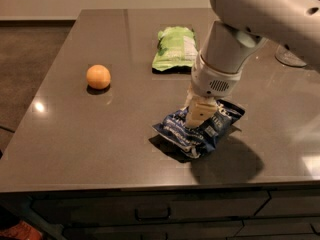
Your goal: Move blue chip bag near orange
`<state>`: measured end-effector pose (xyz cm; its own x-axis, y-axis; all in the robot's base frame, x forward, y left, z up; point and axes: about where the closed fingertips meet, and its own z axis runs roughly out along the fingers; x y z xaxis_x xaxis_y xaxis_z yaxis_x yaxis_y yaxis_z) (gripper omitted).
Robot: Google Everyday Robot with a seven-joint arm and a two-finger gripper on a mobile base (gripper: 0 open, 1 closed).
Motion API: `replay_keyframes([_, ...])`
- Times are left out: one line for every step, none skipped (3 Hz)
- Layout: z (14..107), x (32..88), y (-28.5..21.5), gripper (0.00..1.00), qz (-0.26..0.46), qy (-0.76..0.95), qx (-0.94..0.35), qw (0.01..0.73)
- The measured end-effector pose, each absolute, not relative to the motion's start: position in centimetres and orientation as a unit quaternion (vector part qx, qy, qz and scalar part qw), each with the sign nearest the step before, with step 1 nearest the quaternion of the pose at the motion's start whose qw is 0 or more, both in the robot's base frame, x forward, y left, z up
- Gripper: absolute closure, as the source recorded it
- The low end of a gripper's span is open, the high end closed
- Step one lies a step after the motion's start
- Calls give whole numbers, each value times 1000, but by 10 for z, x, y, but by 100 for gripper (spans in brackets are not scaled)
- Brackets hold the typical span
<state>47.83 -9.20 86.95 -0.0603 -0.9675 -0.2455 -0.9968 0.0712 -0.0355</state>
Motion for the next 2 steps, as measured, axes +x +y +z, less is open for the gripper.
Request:
replay_keyframes([883, 488, -70, 93, 77, 713, -688, 112])
replay_keyframes([898, 502, -42, 100, 86, 694, -702, 132])
